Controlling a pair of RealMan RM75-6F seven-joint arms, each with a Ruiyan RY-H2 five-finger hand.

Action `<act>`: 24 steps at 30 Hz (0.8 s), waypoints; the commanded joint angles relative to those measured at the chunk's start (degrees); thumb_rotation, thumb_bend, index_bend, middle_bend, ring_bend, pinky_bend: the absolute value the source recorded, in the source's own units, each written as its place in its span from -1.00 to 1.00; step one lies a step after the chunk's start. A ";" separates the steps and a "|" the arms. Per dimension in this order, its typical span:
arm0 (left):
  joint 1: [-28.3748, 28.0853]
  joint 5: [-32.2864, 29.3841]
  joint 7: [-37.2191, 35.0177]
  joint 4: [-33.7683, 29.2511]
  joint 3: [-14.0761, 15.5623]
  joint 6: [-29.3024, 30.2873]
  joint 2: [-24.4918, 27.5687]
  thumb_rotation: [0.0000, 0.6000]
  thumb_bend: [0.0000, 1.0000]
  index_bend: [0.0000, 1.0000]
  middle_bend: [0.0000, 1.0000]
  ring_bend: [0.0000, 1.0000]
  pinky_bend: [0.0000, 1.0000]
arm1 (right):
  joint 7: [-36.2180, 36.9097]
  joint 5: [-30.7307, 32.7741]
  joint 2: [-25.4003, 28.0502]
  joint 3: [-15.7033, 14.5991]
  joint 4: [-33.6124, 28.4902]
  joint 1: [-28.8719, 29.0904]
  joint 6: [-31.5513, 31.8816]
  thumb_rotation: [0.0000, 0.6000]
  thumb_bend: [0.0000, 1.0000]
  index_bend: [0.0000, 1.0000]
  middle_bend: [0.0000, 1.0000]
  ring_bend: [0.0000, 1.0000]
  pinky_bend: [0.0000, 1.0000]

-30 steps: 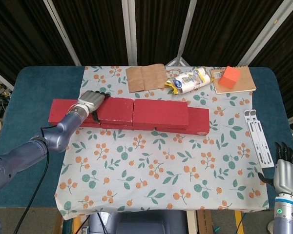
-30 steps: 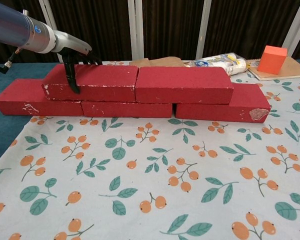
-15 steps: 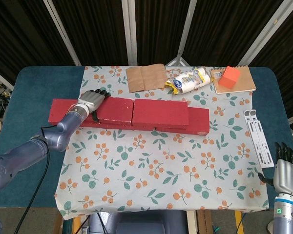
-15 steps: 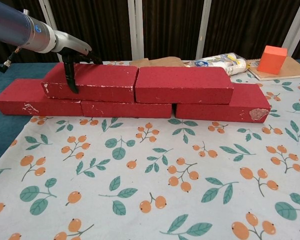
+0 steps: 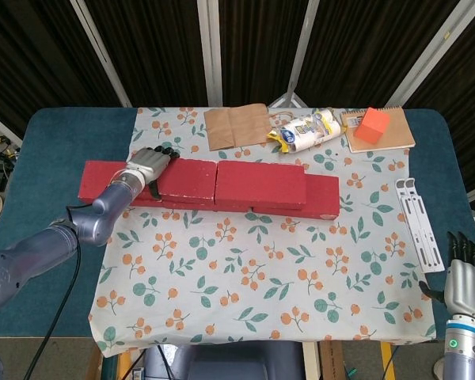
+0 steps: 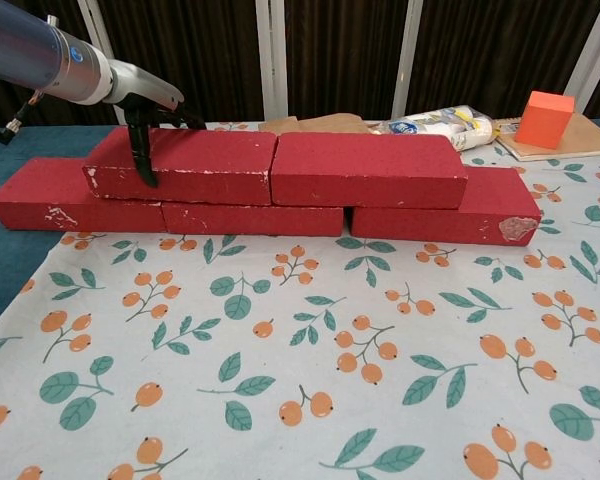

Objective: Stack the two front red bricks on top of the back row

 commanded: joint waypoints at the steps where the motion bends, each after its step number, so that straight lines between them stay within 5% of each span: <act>1: -0.19 -0.25 0.01 -0.12 0.21 0.14 0.03 1.00 -1.00 -0.81 -0.99 -1.00 -0.75 | 0.04 0.04 0.05 0.02 -0.03 -0.01 -0.01 1.00 -0.57 -1.00 -1.00 -0.96 -1.00; 24: -2.86 -2.58 0.99 -3.29 2.56 0.86 2.04 1.00 -1.00 -0.93 -1.00 -1.00 -0.81 | -0.39 0.06 0.01 -0.15 -0.19 -0.03 0.17 1.00 -0.57 -1.00 -1.00 -0.96 -1.00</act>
